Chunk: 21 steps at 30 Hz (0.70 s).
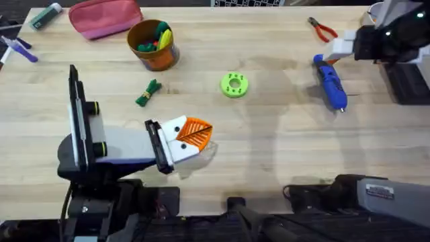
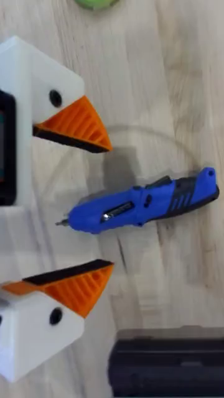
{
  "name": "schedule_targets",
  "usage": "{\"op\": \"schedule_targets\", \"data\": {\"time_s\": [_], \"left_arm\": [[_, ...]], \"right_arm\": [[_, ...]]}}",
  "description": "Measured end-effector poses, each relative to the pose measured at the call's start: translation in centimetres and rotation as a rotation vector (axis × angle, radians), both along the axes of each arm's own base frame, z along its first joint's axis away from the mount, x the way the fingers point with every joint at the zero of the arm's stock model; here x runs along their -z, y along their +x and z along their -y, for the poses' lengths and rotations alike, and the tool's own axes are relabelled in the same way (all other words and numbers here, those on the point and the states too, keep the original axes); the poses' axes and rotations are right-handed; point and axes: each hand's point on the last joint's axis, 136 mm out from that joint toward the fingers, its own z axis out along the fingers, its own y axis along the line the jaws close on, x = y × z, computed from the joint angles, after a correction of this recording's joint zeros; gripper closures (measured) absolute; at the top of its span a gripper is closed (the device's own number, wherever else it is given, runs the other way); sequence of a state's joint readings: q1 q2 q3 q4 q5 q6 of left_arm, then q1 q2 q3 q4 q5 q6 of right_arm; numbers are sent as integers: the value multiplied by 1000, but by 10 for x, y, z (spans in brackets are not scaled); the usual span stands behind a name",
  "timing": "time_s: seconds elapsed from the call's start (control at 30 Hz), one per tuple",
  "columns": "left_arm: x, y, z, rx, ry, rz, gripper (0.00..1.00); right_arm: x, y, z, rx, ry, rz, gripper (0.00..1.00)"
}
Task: Pick up the gripper from the table and insert it into the empty holder that is missing its gripper. Then pick up a screw, insert it into the mounting hole, and use the screwdriver to tighten it. Finally, clean up the table by picking up the vegetable and placing it into the bucket.
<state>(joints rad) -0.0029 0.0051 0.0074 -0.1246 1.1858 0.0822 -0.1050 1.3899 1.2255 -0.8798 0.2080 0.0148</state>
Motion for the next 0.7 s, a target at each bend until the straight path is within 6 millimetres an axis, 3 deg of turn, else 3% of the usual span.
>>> {"op": "schedule_targets", "data": {"time_s": [0.33,0.7], "left_arm": [[0,0,0,0,0,0,981],[0,0,0,0,0,0,981]], "right_arm": [[38,38,4,-173,-60,-57,7],[66,37,19,-245,-83,-153,7]]}}
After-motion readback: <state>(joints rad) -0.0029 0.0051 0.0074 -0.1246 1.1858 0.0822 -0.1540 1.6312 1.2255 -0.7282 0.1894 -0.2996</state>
